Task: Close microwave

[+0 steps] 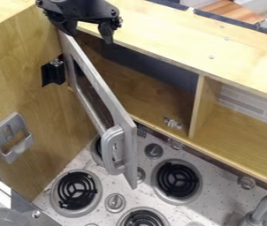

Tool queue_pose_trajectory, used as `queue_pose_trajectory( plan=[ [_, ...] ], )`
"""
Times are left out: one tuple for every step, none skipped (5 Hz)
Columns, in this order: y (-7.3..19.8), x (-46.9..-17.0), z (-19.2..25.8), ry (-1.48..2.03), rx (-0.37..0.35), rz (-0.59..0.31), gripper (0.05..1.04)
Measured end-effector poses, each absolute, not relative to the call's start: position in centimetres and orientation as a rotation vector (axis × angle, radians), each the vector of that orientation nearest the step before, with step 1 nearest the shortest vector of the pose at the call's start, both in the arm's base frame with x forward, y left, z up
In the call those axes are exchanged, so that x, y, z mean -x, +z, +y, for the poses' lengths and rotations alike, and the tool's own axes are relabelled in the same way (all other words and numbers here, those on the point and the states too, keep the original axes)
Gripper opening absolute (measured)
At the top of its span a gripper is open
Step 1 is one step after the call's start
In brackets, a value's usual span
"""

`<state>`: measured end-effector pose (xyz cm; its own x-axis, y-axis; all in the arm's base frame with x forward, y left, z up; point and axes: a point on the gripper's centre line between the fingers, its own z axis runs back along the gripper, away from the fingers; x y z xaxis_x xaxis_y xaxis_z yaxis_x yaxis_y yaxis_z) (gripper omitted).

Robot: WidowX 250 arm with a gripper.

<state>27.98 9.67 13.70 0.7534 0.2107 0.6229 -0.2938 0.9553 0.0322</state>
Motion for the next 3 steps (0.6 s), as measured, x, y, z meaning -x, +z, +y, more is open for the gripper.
queue_pose_trajectory(
  plan=[
    [13.0,-27.7,9.5,0.277,-0.126,-0.642,0.999],
    [11.9,-29.3,11.2,0.310,-0.161,-0.606,0.999],
    [11.0,-31.0,14.1,0.380,-0.218,-0.592,0.999]
  ],
)
